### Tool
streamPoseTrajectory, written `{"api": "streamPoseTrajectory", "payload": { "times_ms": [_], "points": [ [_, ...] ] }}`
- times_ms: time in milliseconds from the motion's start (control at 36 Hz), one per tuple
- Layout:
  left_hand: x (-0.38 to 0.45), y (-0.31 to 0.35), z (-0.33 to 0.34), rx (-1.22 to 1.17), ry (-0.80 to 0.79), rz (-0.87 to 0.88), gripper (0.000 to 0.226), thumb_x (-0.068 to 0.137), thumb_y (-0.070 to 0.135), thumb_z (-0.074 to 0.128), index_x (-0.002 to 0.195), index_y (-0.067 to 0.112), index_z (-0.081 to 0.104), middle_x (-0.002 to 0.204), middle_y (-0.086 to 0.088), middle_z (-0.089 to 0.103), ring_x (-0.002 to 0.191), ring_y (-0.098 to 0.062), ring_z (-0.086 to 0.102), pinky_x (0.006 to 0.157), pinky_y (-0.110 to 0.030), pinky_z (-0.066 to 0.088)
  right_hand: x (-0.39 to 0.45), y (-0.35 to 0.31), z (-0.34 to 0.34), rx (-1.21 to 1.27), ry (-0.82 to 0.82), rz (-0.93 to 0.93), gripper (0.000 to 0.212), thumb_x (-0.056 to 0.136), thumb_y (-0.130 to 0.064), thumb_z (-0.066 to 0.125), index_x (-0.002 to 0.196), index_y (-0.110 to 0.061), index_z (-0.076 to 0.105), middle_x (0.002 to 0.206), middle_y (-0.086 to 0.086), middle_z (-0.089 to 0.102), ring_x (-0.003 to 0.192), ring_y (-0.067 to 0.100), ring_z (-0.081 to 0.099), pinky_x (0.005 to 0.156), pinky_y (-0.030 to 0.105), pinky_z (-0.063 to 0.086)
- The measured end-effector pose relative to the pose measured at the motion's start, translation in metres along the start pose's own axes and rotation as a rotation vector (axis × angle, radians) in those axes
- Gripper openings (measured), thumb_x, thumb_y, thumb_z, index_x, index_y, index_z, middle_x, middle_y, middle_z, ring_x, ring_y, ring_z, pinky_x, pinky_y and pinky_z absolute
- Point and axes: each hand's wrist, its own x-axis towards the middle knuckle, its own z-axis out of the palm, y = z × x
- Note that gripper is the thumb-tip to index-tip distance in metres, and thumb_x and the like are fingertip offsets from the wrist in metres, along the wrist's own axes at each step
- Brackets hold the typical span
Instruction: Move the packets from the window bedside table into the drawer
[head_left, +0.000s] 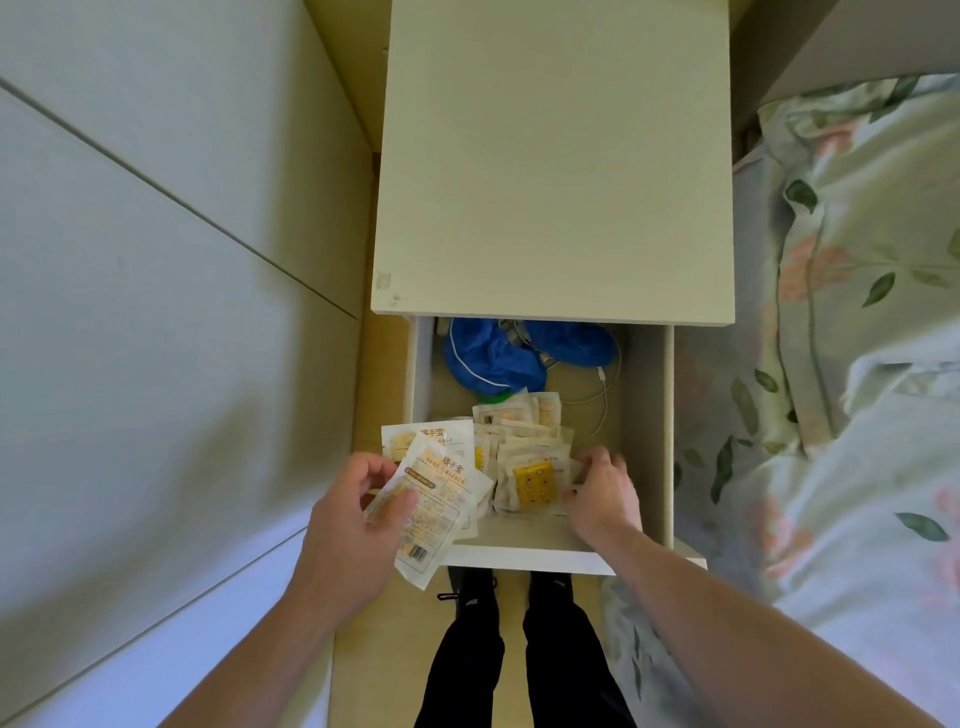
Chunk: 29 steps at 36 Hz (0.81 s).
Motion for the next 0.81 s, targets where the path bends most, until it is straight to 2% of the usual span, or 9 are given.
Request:
{"api": "streamPoseTrajectory", "payload": {
  "times_ms": [56,139,222,333,444,556,667,750,806],
  "points": [
    [0.000,0.001,0.001,0.006,-0.004,0.000,0.015,0.095,0.022,0.066,0.097,0.031,0.054,0.117,0.016,0.067,0.101,-0.017,0.068,0.062,-0.026,0.062,0.002,0.001,-0.001,0.010,-0.023,0.011,0.071,0.083,-0.017,0.078,0.143,-0.017,0.040,0.132,0.008,0.051,0.116,0.026,0.057,0.099,0.040,0.052],
    [0.002,0.002,0.001,0.012,0.000,0.002,0.015,0.095,0.021,0.066,0.096,0.031,0.054,0.116,0.016,0.067,0.100,-0.017,0.068,0.060,-0.025,0.061,0.006,0.001,-0.002,0.088,-0.103,0.038,0.084,0.081,-0.016,0.080,0.150,-0.016,0.032,0.133,0.008,0.055,0.119,0.026,0.057,0.102,0.041,0.052],
    [0.004,0.002,0.001,0.023,0.002,0.001,0.015,0.095,0.021,0.065,0.095,0.031,0.054,0.116,0.016,0.067,0.099,-0.015,0.068,0.058,-0.023,0.060,0.006,0.002,0.000,0.135,-0.139,0.015,0.075,0.083,-0.014,0.076,0.148,-0.019,0.039,0.128,0.004,0.063,0.113,0.022,0.061,0.093,0.035,0.056],
    [0.006,0.002,0.003,0.039,-0.022,0.014,0.013,0.097,0.022,0.063,0.098,0.029,0.053,0.117,0.016,0.066,0.103,-0.013,0.066,0.060,-0.024,0.060,0.002,0.001,-0.001,0.149,-0.141,-0.021,0.068,0.084,-0.011,0.074,0.146,-0.020,0.045,0.127,0.001,0.065,0.111,0.019,0.063,0.091,0.030,0.055],
    [0.008,0.006,0.008,0.032,-0.051,0.021,0.012,0.098,0.020,0.062,0.098,0.029,0.053,0.114,0.018,0.067,0.101,-0.007,0.066,0.063,-0.028,0.062,-0.004,0.000,-0.011,0.165,-0.117,-0.041,0.067,0.084,-0.010,0.075,0.144,-0.017,0.046,0.128,0.003,0.063,0.100,0.014,0.056,0.087,0.027,0.053],
    [0.011,0.013,0.013,0.022,-0.060,0.004,0.014,0.098,0.018,0.061,0.096,0.029,0.053,0.110,0.020,0.066,0.096,0.000,0.066,0.060,-0.019,0.058,-0.007,-0.009,-0.027,0.369,-0.057,-0.086,0.048,0.090,-0.016,0.071,0.135,-0.024,0.056,0.123,-0.004,0.065,0.108,0.015,0.064,0.089,0.034,0.059],
    [0.016,0.015,0.015,0.025,-0.117,-0.022,0.011,0.099,0.021,0.061,0.096,0.029,0.053,0.109,0.017,0.069,0.098,-0.004,0.068,0.063,-0.019,0.057,-0.022,-0.042,-0.048,0.742,-0.353,-0.109,0.019,0.099,-0.030,0.063,0.117,-0.031,0.069,0.109,-0.007,0.075,0.105,0.015,0.070,0.093,0.035,0.057],
    [0.018,0.016,0.015,0.050,-0.163,-0.049,0.008,0.098,0.024,0.061,0.099,0.030,0.055,0.106,0.016,0.072,0.091,0.000,0.070,0.068,-0.028,0.061,-0.036,-0.062,-0.057,0.792,-0.560,-0.160,0.024,0.103,-0.033,0.054,0.116,-0.024,0.072,0.104,-0.001,0.078,0.098,0.019,0.074,0.088,0.037,0.059],
    [0.017,0.017,0.015,0.017,-0.195,-0.085,0.006,0.099,0.023,0.060,0.103,0.026,0.056,0.101,0.017,0.072,0.083,0.005,0.069,0.065,-0.026,0.061,-0.041,-0.068,-0.054,0.769,-0.631,-0.168,0.022,0.101,-0.028,0.058,0.114,-0.018,0.073,0.103,0.003,0.078,0.097,0.021,0.075,0.082,0.035,0.060]
  ]
}}
